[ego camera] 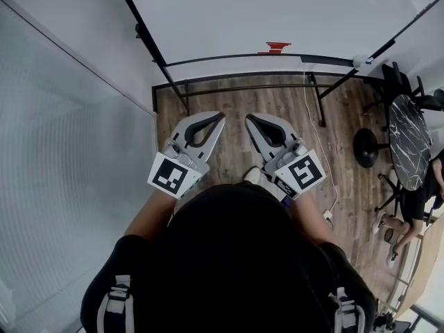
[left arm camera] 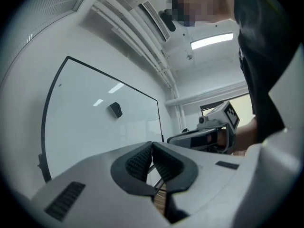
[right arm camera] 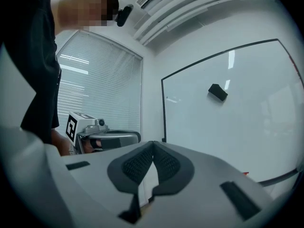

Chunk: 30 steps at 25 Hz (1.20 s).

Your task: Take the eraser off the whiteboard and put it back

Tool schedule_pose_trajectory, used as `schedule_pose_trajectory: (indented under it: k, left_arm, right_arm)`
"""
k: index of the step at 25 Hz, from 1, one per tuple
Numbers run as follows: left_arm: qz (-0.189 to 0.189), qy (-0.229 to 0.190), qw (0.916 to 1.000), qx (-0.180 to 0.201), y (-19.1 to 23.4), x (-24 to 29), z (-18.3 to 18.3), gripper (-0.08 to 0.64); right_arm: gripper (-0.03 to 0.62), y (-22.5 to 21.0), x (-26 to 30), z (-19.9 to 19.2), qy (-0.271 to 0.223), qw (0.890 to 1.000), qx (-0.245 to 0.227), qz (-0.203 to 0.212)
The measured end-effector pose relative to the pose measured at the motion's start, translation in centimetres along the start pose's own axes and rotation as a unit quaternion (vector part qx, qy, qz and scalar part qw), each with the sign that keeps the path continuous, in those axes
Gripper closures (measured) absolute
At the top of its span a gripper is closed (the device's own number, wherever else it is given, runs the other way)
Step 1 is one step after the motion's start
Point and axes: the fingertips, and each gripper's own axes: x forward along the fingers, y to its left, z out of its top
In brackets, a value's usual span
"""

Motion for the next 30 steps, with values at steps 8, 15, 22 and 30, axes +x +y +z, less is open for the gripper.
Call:
schedule_pose_trajectory:
  k: [8,15,22,30]
  left_arm:
    - [0.007,0.011,0.9999,0.007,-0.8,7.0,-0.2,0.555]
    - [0.024,0.023,0.9994,0.008,-1.2,12.4,-0.1,0.555]
    - [0.032,0.036,0.9988,0.014,-1.7,16.1,-0.6,0.555]
    - [0.041,0.047,0.998,0.002,1.6,18.7,-1.4,0.555]
  right_arm:
    - [0.589,-6.7,-1.0,0.1,-0.005,1.0,-0.013,0.004]
    - [0.589,-11.9,-2.5,0.1,-0.008,1.0,-0.007,0.016]
    - [0.589,-16.0,-3.6,-1.5,-0.003,1.0,0.003,0.019]
    - [0.589,-18.8,-1.0,-2.7,0.008,0.999,0.014,0.03]
